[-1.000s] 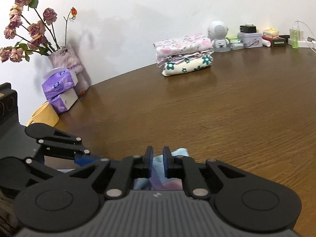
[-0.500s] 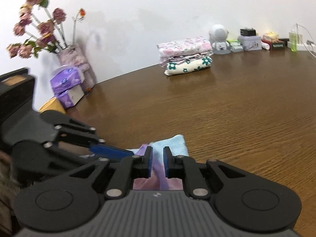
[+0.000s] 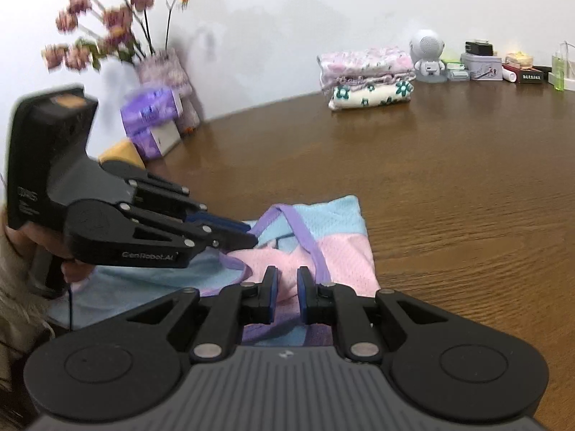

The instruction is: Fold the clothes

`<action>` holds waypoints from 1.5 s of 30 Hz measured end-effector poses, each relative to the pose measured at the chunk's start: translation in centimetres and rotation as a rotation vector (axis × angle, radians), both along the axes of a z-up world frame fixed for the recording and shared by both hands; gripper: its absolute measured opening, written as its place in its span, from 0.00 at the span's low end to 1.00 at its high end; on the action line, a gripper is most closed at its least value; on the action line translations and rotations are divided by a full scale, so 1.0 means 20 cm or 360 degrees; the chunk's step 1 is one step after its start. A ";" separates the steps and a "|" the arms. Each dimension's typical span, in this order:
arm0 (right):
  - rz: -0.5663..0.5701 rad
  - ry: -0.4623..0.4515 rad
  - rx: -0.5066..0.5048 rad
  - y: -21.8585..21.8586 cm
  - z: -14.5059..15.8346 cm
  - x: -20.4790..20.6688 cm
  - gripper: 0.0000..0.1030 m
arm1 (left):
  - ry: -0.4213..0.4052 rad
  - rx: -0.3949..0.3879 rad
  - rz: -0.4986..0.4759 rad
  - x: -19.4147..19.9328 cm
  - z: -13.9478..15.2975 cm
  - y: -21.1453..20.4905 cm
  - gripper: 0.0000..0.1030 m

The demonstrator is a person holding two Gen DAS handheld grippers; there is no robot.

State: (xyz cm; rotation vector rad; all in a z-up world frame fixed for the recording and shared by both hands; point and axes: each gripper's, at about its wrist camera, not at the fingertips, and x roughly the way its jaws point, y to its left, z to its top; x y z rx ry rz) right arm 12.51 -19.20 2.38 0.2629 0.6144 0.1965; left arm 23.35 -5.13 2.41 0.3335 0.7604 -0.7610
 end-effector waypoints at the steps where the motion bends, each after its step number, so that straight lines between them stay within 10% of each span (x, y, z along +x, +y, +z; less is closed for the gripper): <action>1: -0.0025 -0.0025 0.0011 -0.03 0.02 -0.02 0.18 | -0.0026 -0.0009 0.0020 -0.02 0.03 0.01 0.12; 19: -0.0165 0.0103 0.0321 -0.35 -0.12 -0.21 0.29 | -0.0039 -0.0193 0.0109 -0.55 0.05 -0.37 0.24; 31: -0.0056 0.0181 0.0479 -0.41 -0.20 -0.18 0.27 | -0.0329 0.0017 0.0377 -0.75 -0.12 -0.63 0.36; 34: -0.0037 0.0188 0.0495 -0.41 -0.19 -0.17 0.04 | -0.0386 0.0050 0.0419 -0.77 -0.11 -0.67 0.36; 45: -0.0013 0.0115 0.0519 -0.41 -0.11 -0.16 0.02 | -0.0541 0.0225 0.0420 -0.76 -0.14 -0.78 0.33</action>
